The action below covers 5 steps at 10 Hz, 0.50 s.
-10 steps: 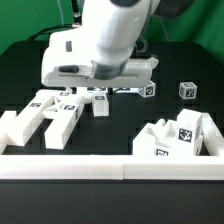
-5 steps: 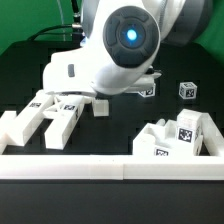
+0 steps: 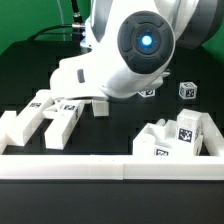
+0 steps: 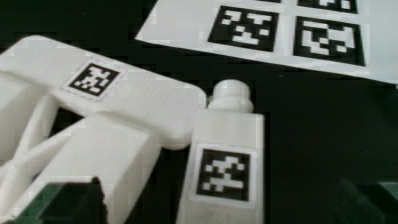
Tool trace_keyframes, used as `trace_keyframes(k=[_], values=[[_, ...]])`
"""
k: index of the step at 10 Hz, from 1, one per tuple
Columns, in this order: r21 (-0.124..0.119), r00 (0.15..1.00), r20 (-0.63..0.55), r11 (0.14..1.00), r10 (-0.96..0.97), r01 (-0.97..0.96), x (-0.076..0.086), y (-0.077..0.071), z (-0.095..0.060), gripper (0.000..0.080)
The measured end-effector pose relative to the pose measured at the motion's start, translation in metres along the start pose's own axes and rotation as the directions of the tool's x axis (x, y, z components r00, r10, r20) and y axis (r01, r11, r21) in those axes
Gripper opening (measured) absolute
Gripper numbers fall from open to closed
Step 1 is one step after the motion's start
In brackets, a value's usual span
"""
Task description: Assemble chair
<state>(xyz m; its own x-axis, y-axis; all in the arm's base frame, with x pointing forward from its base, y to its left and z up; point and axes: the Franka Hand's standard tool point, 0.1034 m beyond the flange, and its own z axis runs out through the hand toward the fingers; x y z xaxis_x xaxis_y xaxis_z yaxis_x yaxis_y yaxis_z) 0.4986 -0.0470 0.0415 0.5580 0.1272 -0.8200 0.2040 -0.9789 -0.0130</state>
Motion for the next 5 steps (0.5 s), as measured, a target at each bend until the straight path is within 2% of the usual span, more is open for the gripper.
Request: trace_keyframes(k=[3,5], values=[[0.002,1.0,0.001,1.0,0.001,-0.001,-0.0001,0.0011,0.0008,0.0648],[0.008,0.999,0.049,1.0,0.002,-0.003,-0.0001,-0.0004,0.003,0.0648]])
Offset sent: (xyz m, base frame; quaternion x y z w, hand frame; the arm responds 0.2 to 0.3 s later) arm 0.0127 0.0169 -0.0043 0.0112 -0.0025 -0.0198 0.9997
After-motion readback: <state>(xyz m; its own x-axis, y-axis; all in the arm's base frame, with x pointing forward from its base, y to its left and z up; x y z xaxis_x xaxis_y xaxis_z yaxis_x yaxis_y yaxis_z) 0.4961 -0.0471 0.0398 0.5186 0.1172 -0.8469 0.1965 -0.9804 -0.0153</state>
